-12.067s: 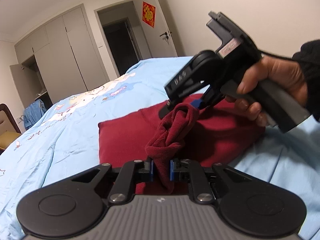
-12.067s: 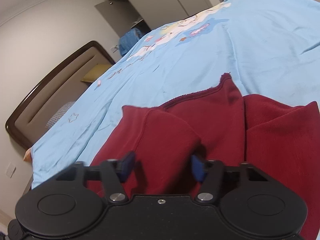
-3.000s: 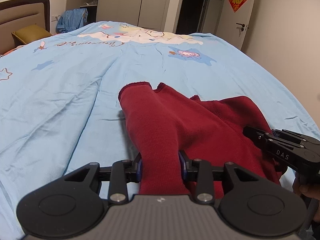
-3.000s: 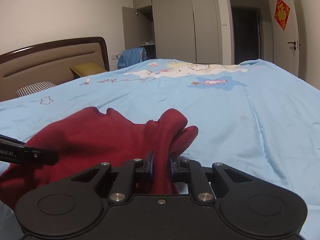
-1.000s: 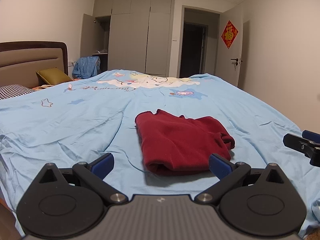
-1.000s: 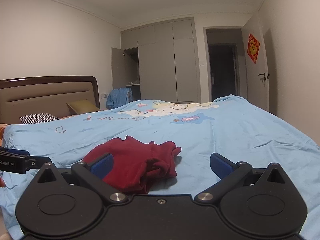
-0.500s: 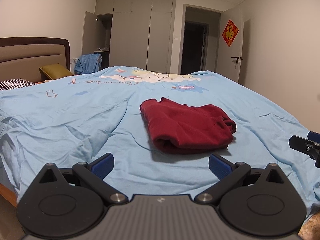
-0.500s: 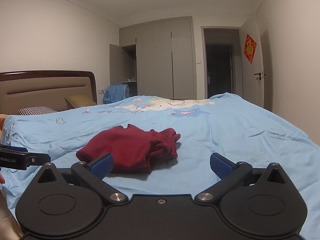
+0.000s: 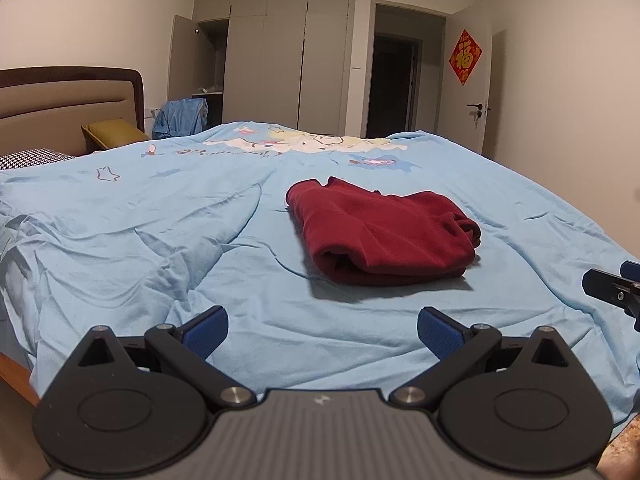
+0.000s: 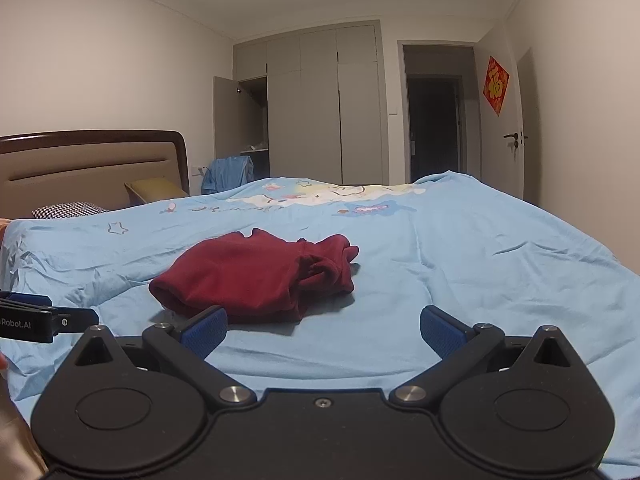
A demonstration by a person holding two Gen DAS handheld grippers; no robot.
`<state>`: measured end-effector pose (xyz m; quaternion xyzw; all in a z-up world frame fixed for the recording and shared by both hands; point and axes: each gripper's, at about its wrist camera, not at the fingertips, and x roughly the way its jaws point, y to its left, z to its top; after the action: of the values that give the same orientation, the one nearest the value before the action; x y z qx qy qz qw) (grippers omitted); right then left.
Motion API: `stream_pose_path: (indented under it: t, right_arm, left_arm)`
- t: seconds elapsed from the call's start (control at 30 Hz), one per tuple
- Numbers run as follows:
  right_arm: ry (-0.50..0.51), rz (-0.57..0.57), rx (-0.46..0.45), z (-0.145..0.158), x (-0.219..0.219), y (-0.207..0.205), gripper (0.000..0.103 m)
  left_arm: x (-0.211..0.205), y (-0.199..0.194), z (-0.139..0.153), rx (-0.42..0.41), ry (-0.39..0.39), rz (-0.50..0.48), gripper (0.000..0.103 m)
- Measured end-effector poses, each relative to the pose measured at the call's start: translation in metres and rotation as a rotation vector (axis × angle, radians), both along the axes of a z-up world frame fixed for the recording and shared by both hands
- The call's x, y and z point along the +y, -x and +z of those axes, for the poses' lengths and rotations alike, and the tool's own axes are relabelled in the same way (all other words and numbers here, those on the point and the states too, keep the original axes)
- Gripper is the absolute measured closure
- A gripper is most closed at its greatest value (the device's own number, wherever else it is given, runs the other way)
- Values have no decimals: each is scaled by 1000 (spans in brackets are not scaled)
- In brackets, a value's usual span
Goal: Fold small clothes
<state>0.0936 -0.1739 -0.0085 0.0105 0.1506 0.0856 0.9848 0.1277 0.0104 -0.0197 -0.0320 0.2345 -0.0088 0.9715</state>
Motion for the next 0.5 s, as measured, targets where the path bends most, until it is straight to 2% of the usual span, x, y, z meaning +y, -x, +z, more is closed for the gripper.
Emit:
stream_pose_path:
  t: [0.5]
  right_arm:
    - [-2,-2,11,-2,-1,-2,1]
  left_arm:
    - [0,-1,-2,8,5,-1,0]
